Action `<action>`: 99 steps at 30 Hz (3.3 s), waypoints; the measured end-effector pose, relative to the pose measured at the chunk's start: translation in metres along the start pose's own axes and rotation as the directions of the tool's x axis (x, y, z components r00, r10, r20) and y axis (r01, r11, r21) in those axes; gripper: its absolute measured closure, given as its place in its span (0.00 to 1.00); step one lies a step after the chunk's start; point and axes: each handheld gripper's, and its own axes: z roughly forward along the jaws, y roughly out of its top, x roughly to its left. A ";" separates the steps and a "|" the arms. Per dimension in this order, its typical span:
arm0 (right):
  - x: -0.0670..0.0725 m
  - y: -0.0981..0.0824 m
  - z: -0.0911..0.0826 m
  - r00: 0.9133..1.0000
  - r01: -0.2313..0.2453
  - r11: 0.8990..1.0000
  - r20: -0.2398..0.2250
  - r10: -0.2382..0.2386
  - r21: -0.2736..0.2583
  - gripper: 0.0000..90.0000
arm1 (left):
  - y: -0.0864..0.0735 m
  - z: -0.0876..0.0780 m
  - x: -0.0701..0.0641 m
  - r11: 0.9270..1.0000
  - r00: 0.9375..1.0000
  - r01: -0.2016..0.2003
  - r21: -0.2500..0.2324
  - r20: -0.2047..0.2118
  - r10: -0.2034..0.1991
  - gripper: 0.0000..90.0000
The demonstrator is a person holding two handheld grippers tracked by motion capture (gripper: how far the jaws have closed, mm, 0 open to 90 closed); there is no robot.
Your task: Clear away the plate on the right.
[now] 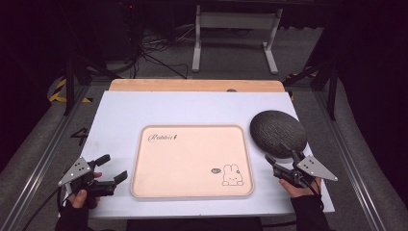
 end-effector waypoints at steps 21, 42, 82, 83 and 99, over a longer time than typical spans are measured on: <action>0.012 0.019 -0.010 0.923 0.365 0.923 0.081 -0.376 0.122 0.30 | 0.006 0.006 0.005 0.989 0.989 -0.039 -0.142 -0.150 0.017 0.00; 0.024 0.007 -0.007 0.655 0.720 0.633 0.025 -0.755 0.283 0.24 | 0.000 0.007 0.002 0.993 0.995 -0.083 -0.079 -0.064 0.078 0.01; 0.017 -0.018 0.020 0.368 0.821 0.255 -0.133 -0.920 0.511 0.27 | 0.000 0.011 -0.003 0.993 0.992 -0.117 -0.030 -0.048 0.116 0.00; 0.016 -0.018 0.021 0.371 0.821 0.258 -0.131 -0.919 0.510 0.27 | 0.000 0.011 -0.003 0.993 0.992 -0.118 -0.028 -0.048 0.116 0.00; 0.007 -0.018 0.039 0.306 0.824 0.175 -0.164 -0.938 0.539 0.29 | -0.001 0.011 -0.004 0.993 0.992 -0.119 -0.024 -0.051 0.117 0.00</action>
